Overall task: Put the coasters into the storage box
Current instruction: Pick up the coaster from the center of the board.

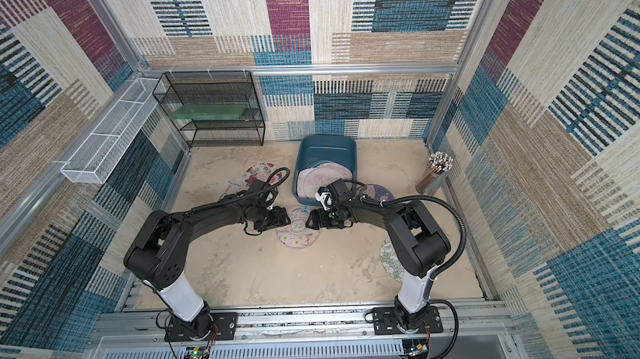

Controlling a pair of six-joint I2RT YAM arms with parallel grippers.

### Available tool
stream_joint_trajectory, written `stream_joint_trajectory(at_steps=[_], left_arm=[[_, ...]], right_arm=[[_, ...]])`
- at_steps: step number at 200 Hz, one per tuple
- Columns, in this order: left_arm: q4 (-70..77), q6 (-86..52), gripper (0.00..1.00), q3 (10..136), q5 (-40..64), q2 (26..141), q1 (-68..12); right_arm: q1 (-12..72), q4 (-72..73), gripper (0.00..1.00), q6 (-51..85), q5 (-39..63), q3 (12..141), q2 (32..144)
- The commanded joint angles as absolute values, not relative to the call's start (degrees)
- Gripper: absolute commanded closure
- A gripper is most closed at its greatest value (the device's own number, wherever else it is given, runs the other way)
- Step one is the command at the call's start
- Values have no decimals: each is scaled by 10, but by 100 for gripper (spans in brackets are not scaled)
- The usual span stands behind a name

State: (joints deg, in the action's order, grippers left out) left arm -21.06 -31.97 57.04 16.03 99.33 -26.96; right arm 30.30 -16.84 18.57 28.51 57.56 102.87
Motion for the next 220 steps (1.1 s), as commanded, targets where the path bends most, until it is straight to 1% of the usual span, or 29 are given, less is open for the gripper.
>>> stream_joint_trajectory(at_steps=[1, 35, 77, 91, 98, 115, 133, 184, 202, 220], left_arm=[[-293, -335, 26, 552, 156, 996, -273], [-292, -341, 27, 556, 160, 1009, -275], [-291, -346, 30, 555, 156, 999, -275], [-292, -345, 31, 554, 159, 999, -275], [-292, -345, 31, 554, 159, 999, -275], [-291, -345, 31, 552, 161, 1000, -275], [-290, -345, 31, 550, 161, 999, -275], [-291, -345, 31, 538, 158, 990, -275], [-294, -347, 31, 535, 153, 980, -274], [-292, -357, 29, 531, 149, 967, -268]], right_arm=[[311, -226, 20, 200, 261, 575, 1042], [330, -232, 21, 202, 261, 594, 1063], [339, -229, 21, 211, 259, 595, 1066], [340, -227, 23, 213, 260, 596, 1068], [341, -225, 25, 214, 262, 597, 1070], [341, -221, 37, 218, 262, 600, 1071], [342, -219, 45, 221, 262, 603, 1069], [345, -226, 75, 225, 256, 607, 1040], [350, -248, 81, 220, 252, 617, 1023], [355, -281, 83, 215, 244, 632, 996]])
